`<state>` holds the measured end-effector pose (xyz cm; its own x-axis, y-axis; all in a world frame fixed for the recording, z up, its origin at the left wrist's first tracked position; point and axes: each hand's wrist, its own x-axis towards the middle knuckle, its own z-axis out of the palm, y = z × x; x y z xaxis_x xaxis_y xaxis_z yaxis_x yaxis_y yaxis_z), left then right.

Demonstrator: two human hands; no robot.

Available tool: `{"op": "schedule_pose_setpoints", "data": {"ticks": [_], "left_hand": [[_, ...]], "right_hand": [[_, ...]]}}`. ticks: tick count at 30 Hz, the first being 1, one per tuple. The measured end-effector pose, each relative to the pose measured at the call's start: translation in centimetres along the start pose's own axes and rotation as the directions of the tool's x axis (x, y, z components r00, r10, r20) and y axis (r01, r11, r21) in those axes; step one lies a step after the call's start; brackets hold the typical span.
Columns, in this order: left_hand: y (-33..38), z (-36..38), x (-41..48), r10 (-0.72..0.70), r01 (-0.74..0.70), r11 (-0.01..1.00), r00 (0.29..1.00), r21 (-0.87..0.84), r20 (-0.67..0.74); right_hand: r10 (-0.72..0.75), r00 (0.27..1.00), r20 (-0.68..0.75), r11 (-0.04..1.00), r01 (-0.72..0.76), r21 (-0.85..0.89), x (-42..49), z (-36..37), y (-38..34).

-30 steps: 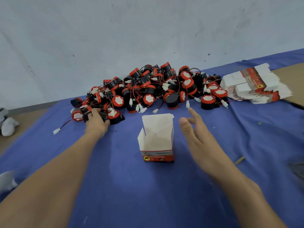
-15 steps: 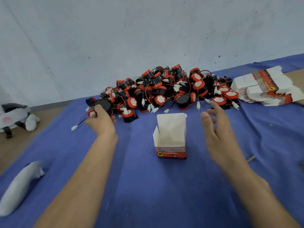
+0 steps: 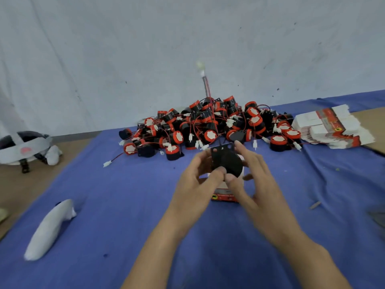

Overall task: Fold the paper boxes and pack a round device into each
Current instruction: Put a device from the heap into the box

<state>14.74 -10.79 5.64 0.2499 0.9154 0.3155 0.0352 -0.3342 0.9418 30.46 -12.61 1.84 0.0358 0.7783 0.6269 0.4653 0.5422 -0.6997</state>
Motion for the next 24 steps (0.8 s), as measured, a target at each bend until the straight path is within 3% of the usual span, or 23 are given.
{"op": "schedule_pose_setpoints", "data": {"ticks": [5, 7, 9, 11, 13, 15, 19, 24], "left_hand": [[0.3, -1.3, -0.2, 0.012, -0.018, 0.999, 0.986, 0.036, 0.165], [0.2, -1.1, -0.3, 0.009, -0.013, 1.000, 0.987, 0.023, 0.158], [0.1, -1.0, -0.4, 0.097, -0.088, 0.992, 0.991, 0.093, -0.088], [0.8, -1.9, -0.2, 0.392, -0.276, 0.899, 0.854, 0.340, -0.343], [1.1, -2.8, 0.2, 0.597, -0.389, 0.733, 0.762, 0.558, -0.252], [1.0, -3.3, 0.2, 0.613, -0.439, 0.620, 0.789, 0.650, -0.051], [0.2, -3.9, 0.0, 0.481, -0.408, 0.581, 0.870, 0.704, 0.107], [0.1, -4.1, 0.2, 0.500, -0.448, 0.491, 0.847, 0.748, 0.179]], "right_hand": [[-0.023, 0.998, 0.054, 0.986, 0.013, 0.167, 0.3, -0.1, -1.0], [-0.009, 0.998, 0.070, 0.985, -0.003, 0.173, 0.3, 0.1, -1.1], [-0.001, 0.997, 0.076, 0.996, -0.006, 0.090, 0.0, 0.2, -0.8], [0.014, 0.996, 0.085, 1.000, -0.014, 0.002, -0.4, 0.4, -0.5], [0.019, 0.996, 0.087, 0.999, -0.015, -0.040, -0.6, 0.6, -0.3], [0.023, 0.996, 0.084, 0.998, -0.018, -0.064, -0.6, 0.7, -0.5], [0.047, 0.991, 0.125, 0.997, -0.038, -0.068, -0.9, 0.8, -0.5], [0.073, 0.981, 0.181, 0.987, -0.044, -0.155, -1.6, 0.7, -0.3]]}}
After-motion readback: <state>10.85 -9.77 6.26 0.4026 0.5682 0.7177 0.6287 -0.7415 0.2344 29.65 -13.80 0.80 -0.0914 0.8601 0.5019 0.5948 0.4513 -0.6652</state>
